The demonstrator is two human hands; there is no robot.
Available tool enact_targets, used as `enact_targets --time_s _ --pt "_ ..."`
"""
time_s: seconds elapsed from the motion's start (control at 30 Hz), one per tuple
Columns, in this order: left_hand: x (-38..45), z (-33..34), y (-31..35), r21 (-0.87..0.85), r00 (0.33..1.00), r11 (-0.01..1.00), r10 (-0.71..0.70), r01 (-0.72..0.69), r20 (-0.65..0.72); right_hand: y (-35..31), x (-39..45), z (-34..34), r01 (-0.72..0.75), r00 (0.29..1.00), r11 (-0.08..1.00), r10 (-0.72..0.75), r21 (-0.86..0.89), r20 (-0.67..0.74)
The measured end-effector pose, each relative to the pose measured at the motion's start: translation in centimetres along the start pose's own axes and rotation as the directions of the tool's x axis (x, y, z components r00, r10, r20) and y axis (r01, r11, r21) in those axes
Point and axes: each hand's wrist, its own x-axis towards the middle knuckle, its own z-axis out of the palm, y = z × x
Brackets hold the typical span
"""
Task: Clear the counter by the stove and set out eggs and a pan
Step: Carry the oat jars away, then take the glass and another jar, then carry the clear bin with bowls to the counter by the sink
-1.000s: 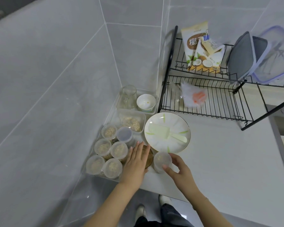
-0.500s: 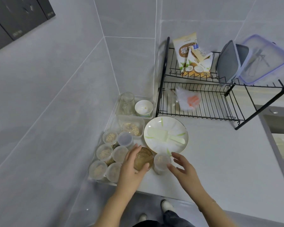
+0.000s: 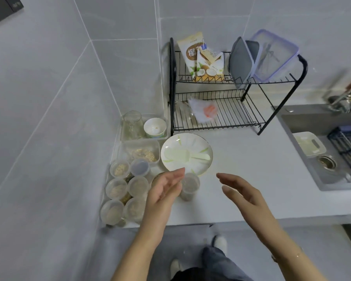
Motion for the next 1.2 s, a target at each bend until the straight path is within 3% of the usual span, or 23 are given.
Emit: enact_targets --time_s 0.37,0.63,1.0,1.2 --pt "-1.6 5.8 0.9 0.076 0.968 0.996 -0.054 0.037 0.245 -0.5 -5.8 -4.8 -0.001 0.984 0.984 0.032 0.179 -0.175" --pt "-5.2 16.4 0.5 0.134 0.912 0.99 -0.09 0.039 0.399 1.4 -11.9 -13.8 0.015 0.948 0.966 0.069 0.259 -0.312" --pt "-11.6 34.3 -2.2 0.242 0.768 0.97 -0.174 0.025 0.616 6.9 -23.0 -27.9 0.105 0.844 0.946 0.078 0.306 -0.531" --pt "-14.2 41.8 -3.5 0.268 0.674 0.963 -0.219 0.033 0.705 9.2 -27.8 -33.6 0.164 0.749 0.932 0.095 0.322 -0.656"
